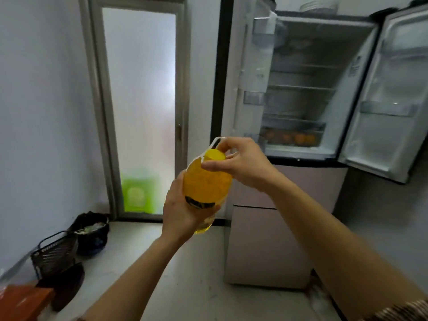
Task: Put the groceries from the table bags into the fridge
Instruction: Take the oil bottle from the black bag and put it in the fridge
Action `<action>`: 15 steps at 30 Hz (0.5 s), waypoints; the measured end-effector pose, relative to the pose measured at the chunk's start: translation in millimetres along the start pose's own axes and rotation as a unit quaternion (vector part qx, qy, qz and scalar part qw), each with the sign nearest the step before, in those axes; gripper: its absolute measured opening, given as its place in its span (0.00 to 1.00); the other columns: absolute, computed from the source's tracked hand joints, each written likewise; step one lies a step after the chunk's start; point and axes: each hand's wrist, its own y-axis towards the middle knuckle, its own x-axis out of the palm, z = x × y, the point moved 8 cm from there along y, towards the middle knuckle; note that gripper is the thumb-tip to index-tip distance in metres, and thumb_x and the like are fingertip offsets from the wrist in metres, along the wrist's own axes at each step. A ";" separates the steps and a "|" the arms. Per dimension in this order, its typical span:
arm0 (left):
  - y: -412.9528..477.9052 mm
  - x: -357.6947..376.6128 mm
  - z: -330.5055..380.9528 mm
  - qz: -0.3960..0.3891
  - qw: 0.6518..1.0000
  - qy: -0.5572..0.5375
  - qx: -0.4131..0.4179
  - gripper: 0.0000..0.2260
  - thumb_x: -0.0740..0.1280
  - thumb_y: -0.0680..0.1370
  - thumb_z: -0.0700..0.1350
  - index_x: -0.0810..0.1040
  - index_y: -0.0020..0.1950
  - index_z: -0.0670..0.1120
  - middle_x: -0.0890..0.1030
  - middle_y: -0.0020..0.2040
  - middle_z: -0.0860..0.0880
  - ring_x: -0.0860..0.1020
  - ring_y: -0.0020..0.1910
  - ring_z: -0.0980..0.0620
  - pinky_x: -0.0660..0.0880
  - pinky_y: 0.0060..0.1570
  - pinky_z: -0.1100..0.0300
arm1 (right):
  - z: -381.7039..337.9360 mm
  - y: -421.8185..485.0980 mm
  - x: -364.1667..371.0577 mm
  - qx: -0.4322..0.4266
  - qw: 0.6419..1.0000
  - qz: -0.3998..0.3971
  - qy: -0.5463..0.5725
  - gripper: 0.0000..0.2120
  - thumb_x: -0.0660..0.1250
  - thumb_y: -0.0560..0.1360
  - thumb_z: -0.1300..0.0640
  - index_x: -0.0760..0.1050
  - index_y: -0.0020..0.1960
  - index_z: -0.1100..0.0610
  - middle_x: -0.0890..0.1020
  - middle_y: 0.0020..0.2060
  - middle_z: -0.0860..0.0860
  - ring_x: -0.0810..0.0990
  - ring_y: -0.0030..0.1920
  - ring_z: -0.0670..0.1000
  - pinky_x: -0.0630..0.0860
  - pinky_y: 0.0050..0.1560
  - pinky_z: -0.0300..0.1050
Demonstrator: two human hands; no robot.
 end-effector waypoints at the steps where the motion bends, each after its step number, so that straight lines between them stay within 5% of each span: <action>1: 7.1 28.2 3.9 -0.014 1.000 -0.012 -0.002 0.44 0.82 0.58 0.55 0.59 0.66 0.62 0.69 0.59 0.60 0.70 0.55 0.59 0.66 0.44 0.73 | 16.2 1.9 -20.3 0.010 1.000 0.011 -0.004 0.20 0.77 0.66 0.45 0.78 0.52 0.54 0.80 0.49 0.50 0.79 0.50 0.50 0.81 0.49 0.52; 7: 60.9 188.9 22.9 -0.084 0.993 -0.078 0.025 0.44 0.81 0.59 0.57 0.58 0.67 0.61 0.70 0.59 0.61 0.71 0.51 0.68 0.64 0.45 0.74 | 117.4 37.1 -127.5 0.050 0.994 0.080 -0.055 0.18 0.77 0.66 0.44 0.77 0.49 0.52 0.80 0.47 0.47 0.78 0.47 0.48 0.80 0.46 0.46; 15: 189.7 378.1 39.4 -0.132 0.976 -0.161 0.069 0.45 0.81 0.60 0.56 0.61 0.71 0.57 0.72 0.63 0.55 0.71 0.57 0.61 0.67 0.48 0.72 | 217.1 134.6 -261.6 0.039 0.977 0.159 -0.134 0.17 0.76 0.66 0.44 0.78 0.48 0.52 0.79 0.45 0.47 0.77 0.45 0.45 0.77 0.41 0.40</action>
